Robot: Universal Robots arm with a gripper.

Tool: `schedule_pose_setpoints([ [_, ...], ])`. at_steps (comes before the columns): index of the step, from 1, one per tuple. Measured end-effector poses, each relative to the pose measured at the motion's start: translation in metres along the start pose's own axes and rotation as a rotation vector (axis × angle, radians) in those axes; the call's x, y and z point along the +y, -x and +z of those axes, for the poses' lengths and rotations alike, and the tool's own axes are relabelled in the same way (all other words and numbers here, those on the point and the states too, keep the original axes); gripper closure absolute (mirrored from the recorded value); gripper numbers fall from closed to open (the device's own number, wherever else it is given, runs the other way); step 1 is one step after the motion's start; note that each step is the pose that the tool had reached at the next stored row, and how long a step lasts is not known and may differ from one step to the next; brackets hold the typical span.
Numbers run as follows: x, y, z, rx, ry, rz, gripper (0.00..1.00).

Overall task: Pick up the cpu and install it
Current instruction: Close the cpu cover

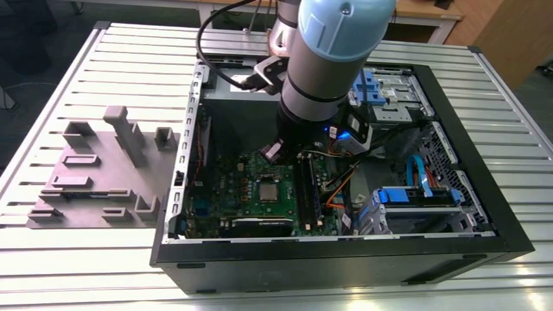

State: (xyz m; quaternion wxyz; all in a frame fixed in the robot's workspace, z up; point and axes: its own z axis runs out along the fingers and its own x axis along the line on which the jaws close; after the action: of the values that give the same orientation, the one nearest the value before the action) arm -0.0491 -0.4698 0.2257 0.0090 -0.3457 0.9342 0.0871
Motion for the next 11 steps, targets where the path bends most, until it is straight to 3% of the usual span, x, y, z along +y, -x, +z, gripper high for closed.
schedule_pose_setpoints([
  [11, -0.0012, -0.0011, -0.0003, 0.0112, 0.0054, -0.07, 0.9],
])
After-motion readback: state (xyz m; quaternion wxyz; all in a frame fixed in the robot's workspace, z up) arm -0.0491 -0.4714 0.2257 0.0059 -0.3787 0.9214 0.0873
